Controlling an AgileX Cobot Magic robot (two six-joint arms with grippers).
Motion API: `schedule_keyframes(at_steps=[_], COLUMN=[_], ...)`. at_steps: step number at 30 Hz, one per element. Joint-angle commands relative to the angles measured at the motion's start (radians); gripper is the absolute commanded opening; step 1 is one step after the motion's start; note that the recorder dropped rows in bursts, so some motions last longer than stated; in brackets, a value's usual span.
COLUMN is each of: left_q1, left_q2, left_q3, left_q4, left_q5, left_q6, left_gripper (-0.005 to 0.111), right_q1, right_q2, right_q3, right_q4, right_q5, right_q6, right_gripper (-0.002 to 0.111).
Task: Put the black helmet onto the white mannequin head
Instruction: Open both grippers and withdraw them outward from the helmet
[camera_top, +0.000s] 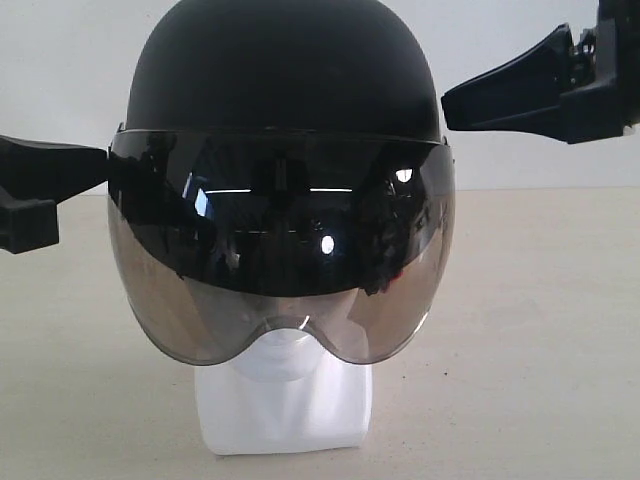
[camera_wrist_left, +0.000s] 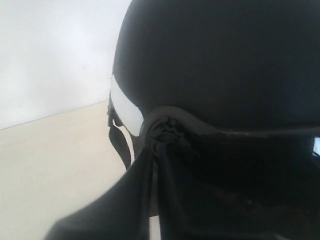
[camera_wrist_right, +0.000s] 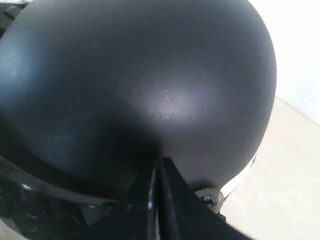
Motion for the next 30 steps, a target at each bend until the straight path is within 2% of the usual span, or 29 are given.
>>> schedule_keyframes(at_steps=[1, 10, 18, 26, 30], left_q1=[-0.004, -0.004, -0.004, -0.004, -0.004], left_q2=[0.009, 0.03, -0.059, -0.128, -0.163], left_q3=[0.009, 0.009, 0.009, 0.061, 0.04], left_q4=[0.006, 0.006, 0.006, 0.006, 0.006], left_q5=[0.01, 0.027, 0.047, 0.109, 0.119], left_q6=[0.012, 0.035, 0.038, 0.038, 0.038], left_gripper=[0.004, 0.004, 0.004, 0.004, 0.004], right_q1=[-0.001, -0.001, -0.001, -0.001, -0.001], right_q2=[-0.006, -0.006, -0.006, -0.006, -0.015], right_q3=[-0.006, -0.006, -0.006, -0.006, -0.044], right_q4=[0.001, -0.006, -0.039, -0.048, -0.107], right_q5=[0.014, 0.004, -0.031, -0.063, -0.091], right_q6=[0.011, 0.011, 0.023, 0.028, 0.075], right_gripper=[0.0, 0.0, 0.0, 0.0, 0.0])
